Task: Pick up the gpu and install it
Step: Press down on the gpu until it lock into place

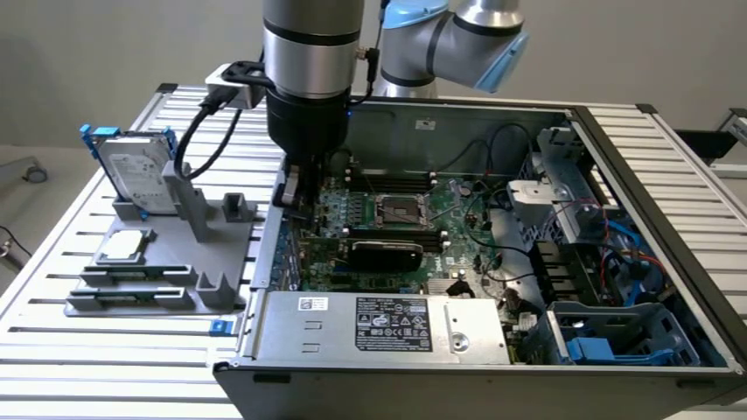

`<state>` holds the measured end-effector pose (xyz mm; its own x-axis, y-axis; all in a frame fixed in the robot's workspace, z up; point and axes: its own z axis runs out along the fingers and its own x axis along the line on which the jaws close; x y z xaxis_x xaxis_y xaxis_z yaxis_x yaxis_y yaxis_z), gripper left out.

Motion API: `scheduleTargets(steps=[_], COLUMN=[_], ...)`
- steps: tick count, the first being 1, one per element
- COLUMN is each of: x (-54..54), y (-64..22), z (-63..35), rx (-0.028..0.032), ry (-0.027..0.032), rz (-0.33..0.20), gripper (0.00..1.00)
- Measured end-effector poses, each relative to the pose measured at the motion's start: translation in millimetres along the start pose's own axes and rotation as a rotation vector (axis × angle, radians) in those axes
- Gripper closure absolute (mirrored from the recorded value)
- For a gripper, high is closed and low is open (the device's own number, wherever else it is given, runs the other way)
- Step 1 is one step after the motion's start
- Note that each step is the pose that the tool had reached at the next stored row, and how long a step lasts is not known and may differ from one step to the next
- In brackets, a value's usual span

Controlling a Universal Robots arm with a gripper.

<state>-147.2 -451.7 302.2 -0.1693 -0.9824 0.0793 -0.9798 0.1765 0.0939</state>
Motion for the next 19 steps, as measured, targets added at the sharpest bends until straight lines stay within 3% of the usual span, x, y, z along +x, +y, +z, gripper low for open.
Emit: scheduleTargets(steps=[19], x=[-2.7], y=[0.3], z=[0.7], rx=[-0.0034], ry=[0.0002], rz=[0.004], gripper=[0.89])
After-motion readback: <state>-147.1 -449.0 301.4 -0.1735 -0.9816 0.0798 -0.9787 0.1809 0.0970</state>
